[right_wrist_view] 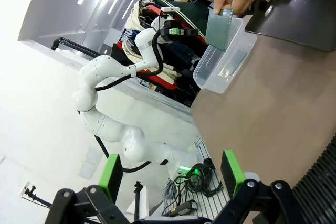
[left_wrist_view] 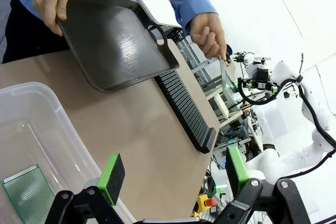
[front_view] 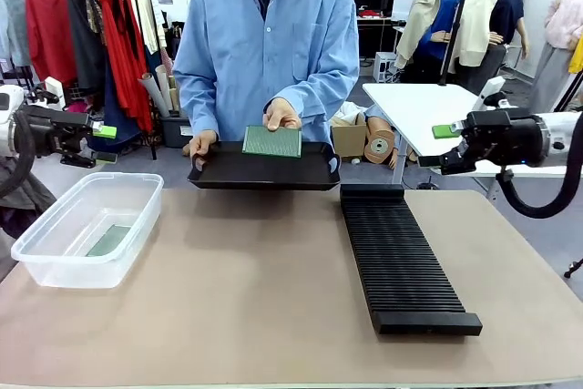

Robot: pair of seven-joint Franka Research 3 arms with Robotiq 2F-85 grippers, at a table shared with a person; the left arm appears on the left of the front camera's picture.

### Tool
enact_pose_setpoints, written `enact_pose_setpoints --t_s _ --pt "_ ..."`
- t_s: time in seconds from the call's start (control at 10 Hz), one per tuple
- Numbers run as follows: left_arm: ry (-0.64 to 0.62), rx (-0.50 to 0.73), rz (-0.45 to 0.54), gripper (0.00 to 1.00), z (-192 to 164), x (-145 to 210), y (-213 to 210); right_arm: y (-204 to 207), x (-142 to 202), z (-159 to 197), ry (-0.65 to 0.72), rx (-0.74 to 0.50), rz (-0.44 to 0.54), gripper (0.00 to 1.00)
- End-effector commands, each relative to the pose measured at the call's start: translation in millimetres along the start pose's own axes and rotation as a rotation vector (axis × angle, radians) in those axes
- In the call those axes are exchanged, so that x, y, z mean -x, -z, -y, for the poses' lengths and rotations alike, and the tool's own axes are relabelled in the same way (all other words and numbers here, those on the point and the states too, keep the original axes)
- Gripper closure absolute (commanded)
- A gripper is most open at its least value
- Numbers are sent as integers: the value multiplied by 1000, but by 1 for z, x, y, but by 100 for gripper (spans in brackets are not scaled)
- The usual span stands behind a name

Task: Sort PCBs into racks and boxes based on the side picked up.
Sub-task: Pick up the Blank PCB handed by the Human.

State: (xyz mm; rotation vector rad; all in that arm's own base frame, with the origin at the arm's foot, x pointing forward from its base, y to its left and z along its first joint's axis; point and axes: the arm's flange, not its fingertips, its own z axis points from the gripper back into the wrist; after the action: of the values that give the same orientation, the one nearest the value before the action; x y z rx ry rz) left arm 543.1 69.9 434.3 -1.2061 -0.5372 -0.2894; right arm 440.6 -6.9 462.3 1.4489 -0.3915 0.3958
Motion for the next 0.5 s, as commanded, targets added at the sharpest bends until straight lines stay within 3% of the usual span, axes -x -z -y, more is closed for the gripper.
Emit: enact_pose_setpoints --t_s 0.0,0.4 --pt "3 -5 -4 0 1 0 -1 12 -19 16 -16 -24 18 0" --pt "3 -5 -4 0 1 0 -1 37 -42 50 27 -20 47 0"
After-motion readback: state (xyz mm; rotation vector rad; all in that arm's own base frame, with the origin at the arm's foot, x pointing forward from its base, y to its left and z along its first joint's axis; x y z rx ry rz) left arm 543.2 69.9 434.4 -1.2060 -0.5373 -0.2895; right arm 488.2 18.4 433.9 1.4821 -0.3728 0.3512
